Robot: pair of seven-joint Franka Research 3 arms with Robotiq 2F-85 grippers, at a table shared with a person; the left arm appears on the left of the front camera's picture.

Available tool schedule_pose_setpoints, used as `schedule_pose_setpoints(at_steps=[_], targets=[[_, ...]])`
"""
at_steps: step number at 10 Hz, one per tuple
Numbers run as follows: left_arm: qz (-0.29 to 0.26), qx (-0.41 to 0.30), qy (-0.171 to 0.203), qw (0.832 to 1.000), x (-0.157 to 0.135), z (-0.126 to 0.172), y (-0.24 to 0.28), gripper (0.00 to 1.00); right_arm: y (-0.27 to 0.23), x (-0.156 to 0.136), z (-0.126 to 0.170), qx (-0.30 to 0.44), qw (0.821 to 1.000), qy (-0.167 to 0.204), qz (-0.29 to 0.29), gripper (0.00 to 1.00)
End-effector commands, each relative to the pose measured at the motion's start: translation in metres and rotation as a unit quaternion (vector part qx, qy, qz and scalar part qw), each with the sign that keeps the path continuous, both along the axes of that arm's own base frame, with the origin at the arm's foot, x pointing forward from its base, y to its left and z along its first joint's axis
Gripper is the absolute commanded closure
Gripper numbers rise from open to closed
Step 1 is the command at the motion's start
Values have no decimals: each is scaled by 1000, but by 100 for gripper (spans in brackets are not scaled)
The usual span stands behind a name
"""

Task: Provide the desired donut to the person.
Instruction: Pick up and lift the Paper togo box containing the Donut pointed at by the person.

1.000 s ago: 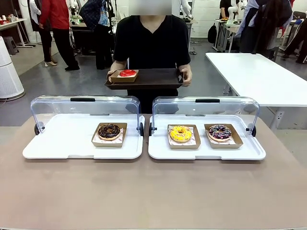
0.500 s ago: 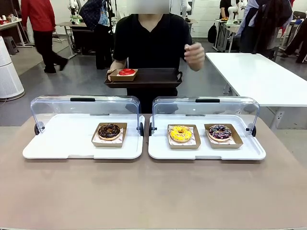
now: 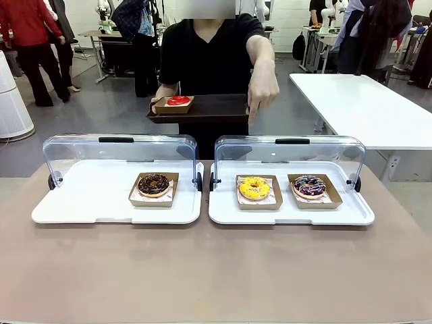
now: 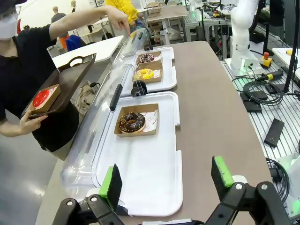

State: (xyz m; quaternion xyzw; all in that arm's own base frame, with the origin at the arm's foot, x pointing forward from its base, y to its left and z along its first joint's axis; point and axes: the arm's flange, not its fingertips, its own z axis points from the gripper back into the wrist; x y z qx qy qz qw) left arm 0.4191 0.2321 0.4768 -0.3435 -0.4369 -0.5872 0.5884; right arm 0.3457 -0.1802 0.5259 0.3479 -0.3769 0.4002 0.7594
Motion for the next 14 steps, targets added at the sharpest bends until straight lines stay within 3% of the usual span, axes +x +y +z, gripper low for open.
schedule_pose_setpoints(at_steps=[1,10,12,14], targets=[[0,-2,0,1000,-1,0,0,0,0,1,0,11,1000,-8,2,0],[0,-2,0,1000,-1,0,0,0,0,1,0,11,1000,-8,2,0],[0,-2,0,1000,-1,0,0,0,15,6,4,-35,999,2,18,0],[0,-2,0,1000,-1,0,0,0,70,25,21,-110,992,2,55,0]])
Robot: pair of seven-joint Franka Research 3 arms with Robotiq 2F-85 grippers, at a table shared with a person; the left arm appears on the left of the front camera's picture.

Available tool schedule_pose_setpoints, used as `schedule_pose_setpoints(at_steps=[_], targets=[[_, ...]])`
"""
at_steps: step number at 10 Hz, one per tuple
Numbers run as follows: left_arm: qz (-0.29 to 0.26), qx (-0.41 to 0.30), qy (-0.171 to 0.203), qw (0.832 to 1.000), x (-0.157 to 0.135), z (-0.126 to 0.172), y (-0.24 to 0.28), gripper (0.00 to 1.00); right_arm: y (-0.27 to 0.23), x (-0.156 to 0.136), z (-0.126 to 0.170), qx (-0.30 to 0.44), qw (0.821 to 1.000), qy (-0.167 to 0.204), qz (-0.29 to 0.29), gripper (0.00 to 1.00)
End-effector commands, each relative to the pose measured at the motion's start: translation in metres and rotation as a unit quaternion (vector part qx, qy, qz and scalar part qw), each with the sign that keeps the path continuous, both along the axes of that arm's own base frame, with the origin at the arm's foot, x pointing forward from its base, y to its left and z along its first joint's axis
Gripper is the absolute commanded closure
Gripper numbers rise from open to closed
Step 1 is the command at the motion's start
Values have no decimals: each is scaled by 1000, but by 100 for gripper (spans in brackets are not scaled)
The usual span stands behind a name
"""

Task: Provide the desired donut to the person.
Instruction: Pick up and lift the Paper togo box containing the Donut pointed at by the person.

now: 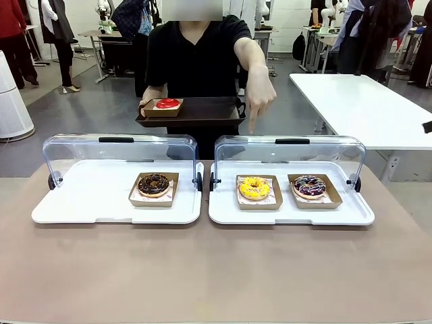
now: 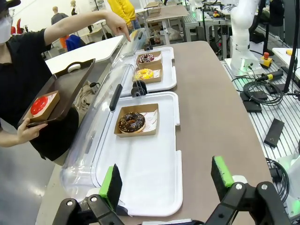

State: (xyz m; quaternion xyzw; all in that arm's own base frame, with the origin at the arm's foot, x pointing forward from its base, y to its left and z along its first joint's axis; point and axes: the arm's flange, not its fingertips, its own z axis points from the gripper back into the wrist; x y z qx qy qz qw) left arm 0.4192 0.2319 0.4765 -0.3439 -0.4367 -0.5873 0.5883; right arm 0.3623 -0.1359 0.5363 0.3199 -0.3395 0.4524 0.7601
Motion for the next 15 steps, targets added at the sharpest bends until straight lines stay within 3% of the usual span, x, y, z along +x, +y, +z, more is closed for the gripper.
schedule_pose_setpoints(at_steps=[1,3,5,7,11,15], targets=[[1,-2,-1,1000,-2,0,0,0,55,17,18,-96,995,2,30,0],[1,-2,-1,1000,-2,0,0,0,121,33,28,-175,983,4,52,0],[1,-2,-1,1000,-2,0,0,0,180,41,20,-273,960,-2,62,0],[1,-2,-1,1000,-2,0,0,0,219,53,3,-338,939,16,65,0],[1,-2,-1,1000,-2,0,0,0,255,59,-28,-365,927,33,80,0],[1,-2,-1,1000,-2,0,0,0,255,58,-26,-359,929,27,86,0]])
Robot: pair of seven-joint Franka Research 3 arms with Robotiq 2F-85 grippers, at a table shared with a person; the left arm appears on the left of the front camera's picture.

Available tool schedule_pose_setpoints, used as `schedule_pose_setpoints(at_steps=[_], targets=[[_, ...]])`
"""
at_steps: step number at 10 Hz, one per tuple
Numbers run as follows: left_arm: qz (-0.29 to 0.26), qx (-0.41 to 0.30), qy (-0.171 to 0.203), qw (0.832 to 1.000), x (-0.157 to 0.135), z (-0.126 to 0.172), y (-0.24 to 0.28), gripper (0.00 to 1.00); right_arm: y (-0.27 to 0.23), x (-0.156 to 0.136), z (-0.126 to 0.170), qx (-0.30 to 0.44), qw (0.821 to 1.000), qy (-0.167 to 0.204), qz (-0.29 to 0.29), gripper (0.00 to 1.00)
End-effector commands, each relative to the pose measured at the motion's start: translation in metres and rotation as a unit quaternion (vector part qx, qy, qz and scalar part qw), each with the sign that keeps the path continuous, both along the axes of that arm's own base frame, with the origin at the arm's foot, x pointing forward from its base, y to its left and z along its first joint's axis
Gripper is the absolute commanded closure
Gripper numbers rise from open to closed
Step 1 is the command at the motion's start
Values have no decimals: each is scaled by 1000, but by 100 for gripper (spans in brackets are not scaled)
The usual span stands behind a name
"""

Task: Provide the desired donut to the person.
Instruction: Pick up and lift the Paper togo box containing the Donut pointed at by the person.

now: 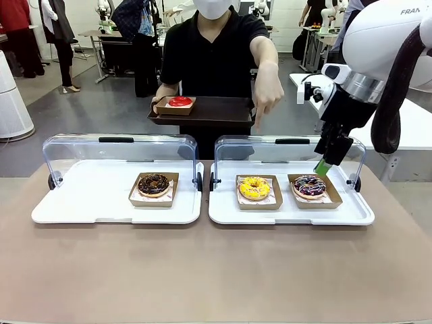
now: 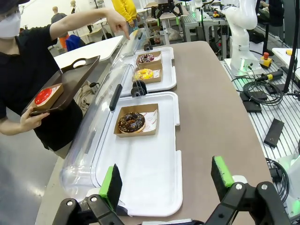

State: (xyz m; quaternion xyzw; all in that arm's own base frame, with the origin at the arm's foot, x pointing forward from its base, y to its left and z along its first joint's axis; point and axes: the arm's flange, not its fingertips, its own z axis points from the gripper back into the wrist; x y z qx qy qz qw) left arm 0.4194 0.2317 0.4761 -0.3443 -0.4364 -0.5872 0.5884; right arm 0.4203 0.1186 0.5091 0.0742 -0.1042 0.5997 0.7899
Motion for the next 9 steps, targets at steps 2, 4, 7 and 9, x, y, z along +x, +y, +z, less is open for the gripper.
schedule_pose_setpoints(at_steps=[2,4,7,9], targets=[[1,-2,-1,1000,-2,1,0,0,1,0,1,-7,1000,-5,-2,0],[1,-2,-1,1000,-2,1,0,0,1,0,1,-7,1000,-5,-2,0],[1,-2,-1,1000,-2,1,0,0,17,-2,-7,-37,998,0,48,0],[1,-2,-1,1000,-2,1,0,0,52,7,-22,-77,992,10,101,0]])
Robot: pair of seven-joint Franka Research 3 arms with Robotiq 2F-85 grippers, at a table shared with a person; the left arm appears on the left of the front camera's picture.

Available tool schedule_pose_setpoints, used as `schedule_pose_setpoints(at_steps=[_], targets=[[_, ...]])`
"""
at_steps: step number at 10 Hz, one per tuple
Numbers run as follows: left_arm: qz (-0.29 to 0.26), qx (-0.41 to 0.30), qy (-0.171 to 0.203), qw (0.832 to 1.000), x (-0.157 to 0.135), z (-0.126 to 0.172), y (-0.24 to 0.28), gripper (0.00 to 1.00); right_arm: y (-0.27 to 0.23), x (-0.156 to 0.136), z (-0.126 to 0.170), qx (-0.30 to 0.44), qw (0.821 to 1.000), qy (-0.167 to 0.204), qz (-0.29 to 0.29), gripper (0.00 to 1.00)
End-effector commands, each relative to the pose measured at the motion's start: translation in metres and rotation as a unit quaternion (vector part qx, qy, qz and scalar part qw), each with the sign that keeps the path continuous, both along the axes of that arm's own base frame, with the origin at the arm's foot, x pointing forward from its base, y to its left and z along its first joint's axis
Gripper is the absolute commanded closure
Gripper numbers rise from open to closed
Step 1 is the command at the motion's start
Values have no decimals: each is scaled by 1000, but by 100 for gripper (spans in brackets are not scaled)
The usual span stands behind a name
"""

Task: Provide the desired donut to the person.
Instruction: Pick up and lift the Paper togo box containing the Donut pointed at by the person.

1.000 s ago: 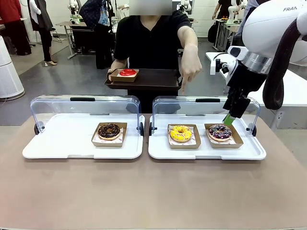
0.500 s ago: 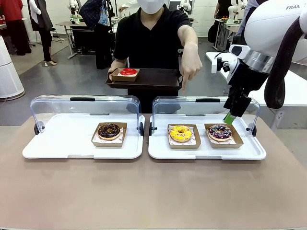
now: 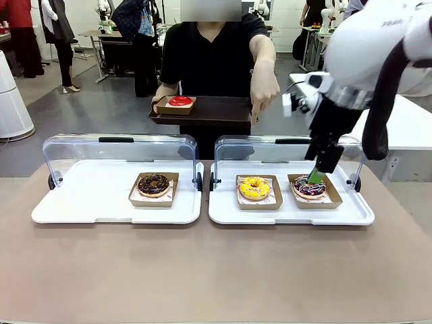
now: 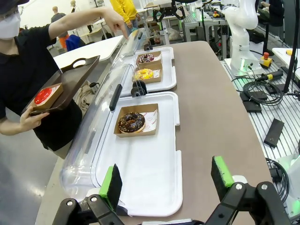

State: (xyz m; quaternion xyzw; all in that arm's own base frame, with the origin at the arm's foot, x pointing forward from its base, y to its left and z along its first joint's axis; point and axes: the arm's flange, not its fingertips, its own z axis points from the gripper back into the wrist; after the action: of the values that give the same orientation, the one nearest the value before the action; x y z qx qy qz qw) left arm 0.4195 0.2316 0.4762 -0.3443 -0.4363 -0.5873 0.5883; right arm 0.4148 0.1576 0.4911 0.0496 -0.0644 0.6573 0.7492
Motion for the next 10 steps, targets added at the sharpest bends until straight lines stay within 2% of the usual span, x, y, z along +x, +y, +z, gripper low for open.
schedule_pose_setpoints(at_steps=[1,6,8,10], targets=[[1,-2,-1,1000,-2,1,0,0,26,18,-13,-48,998,3,50,0],[1,-2,-1,1000,-2,1,0,0,61,60,-68,-51,996,14,76,0],[1,-2,-1,1000,-2,1,0,0,67,70,-82,-47,995,27,79,0],[1,-2,-1,1000,-2,1,0,0,68,68,-83,-51,995,30,77,0]])
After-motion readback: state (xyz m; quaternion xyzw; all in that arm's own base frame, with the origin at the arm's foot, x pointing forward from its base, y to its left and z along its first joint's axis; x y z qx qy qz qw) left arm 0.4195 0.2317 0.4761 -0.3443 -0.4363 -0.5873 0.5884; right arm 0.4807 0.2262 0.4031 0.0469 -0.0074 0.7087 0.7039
